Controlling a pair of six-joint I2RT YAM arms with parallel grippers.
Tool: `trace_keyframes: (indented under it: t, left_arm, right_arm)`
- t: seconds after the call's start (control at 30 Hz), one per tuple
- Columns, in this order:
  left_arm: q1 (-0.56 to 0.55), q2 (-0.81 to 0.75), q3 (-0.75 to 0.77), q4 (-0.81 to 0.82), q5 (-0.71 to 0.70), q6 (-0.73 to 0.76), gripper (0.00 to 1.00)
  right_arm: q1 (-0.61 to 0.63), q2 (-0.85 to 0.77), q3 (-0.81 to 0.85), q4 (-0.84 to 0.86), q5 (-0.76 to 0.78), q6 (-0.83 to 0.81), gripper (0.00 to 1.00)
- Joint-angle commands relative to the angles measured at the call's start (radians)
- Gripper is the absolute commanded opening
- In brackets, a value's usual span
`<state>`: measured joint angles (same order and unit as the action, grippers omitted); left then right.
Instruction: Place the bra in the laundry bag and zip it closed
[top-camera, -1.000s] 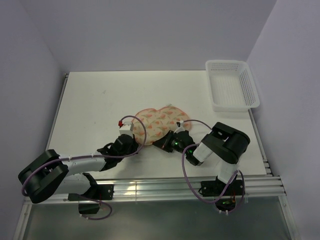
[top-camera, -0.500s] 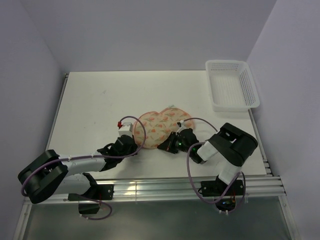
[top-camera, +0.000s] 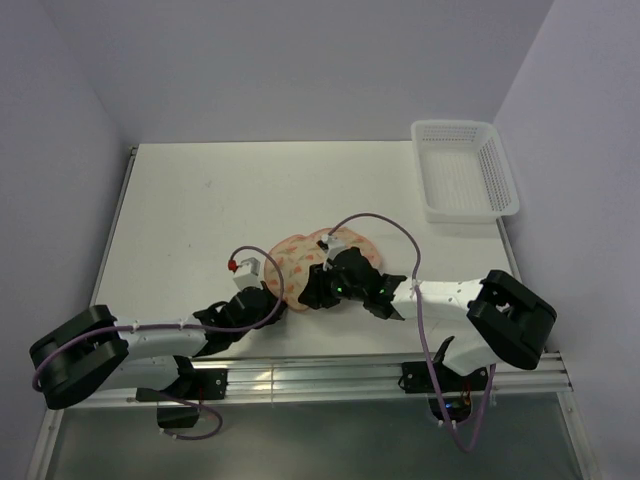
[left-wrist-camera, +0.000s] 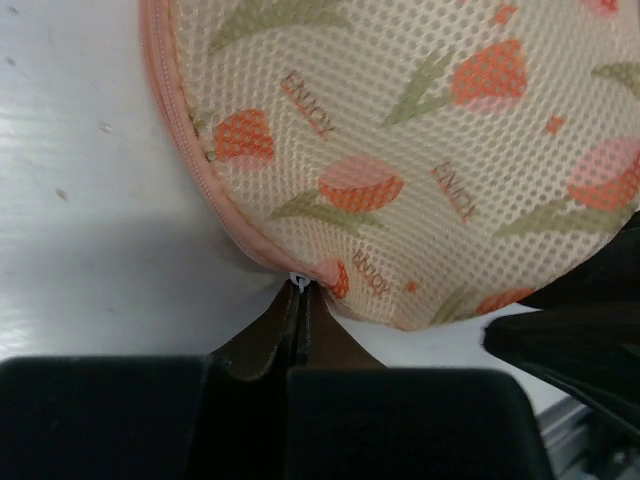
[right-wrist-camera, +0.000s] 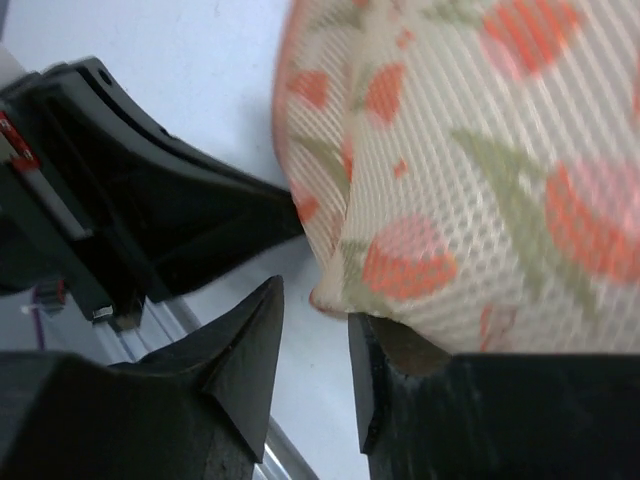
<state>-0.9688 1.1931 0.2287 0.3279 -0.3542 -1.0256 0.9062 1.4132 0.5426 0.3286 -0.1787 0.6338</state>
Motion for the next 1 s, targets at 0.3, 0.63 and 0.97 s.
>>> trace_keyframes:
  t: [0.3, 0.63, 0.97]
  left_arm:
    - [-0.134, 0.117, 0.055, 0.175, -0.123, -0.224, 0.00]
    - [-0.203, 0.066, 0.006, 0.192, -0.206, -0.228, 0.00]
    - [-0.265, 0.264, 0.106, 0.261, -0.120, -0.200, 0.00]
  right_arm:
    - [0.066, -0.183, -0.200, -0.028, 0.277, 0.216, 0.77]
    - [-0.061, -0.056, -0.305, 0.373, 0.222, 0.345, 0.72]
    - [-0.259, 0.172, 0.033, 0.262, -0.130, 0.106, 0.87]
